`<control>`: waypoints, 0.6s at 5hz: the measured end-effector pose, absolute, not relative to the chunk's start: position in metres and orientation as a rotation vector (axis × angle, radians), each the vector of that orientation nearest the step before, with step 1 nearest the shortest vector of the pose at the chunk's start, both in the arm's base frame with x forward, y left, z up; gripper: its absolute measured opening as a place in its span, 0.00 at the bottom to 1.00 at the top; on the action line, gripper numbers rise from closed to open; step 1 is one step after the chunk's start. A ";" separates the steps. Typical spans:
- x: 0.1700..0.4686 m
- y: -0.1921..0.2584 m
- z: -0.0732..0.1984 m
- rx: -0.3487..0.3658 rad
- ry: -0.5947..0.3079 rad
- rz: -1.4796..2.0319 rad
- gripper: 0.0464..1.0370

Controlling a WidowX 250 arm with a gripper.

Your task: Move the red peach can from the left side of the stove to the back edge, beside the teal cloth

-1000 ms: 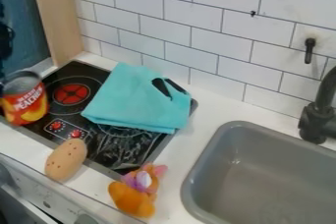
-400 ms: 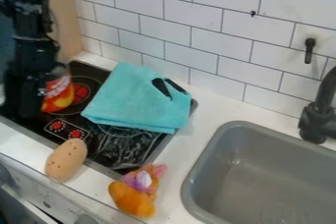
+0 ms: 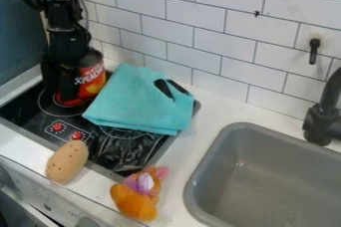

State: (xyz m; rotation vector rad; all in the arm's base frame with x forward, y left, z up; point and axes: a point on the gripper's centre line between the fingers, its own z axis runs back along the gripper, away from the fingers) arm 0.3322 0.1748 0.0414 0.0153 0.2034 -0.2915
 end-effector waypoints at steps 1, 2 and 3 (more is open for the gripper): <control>0.348 0.180 0.042 0.016 0.175 -0.247 0.96; 0.347 0.185 0.042 0.012 0.153 -0.181 0.96; 0.331 0.190 0.050 0.009 0.195 -0.134 0.96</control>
